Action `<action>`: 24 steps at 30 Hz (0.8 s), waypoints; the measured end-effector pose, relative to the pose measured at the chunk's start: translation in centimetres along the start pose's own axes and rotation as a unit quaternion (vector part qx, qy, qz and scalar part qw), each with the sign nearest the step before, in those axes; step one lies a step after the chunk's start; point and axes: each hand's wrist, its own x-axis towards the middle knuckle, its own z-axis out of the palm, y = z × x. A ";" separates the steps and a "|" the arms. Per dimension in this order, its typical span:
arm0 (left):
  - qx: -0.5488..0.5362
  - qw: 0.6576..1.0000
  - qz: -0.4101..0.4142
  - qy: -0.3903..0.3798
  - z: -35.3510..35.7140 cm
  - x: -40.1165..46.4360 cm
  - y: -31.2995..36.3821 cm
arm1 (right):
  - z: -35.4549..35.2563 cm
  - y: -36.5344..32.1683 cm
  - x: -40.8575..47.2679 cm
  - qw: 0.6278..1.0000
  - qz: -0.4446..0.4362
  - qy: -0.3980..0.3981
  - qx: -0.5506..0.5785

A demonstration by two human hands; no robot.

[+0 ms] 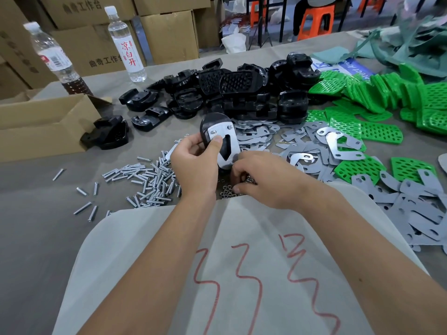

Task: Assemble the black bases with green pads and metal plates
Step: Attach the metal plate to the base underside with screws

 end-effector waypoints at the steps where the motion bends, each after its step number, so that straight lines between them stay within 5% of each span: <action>1: -0.003 1.000 -0.004 -0.004 0.0 0.0 0.0 | 0.1 0.1 0.0 1.000 -0.006 0.011 0.009; 13: -0.026 0.996 -0.015 -0.087 -0.3 0.0 0.3 | -0.2 1.0 -0.2 0.894 -0.013 0.320 0.313; 19: -0.040 0.974 -0.029 -0.220 -0.3 -0.7 0.7 | -0.6 1.5 -0.1 0.887 0.005 0.391 0.245; 24: -0.032 0.962 -0.011 -0.271 -0.3 -0.8 0.4 | -0.5 1.7 -0.1 0.885 0.000 0.352 0.304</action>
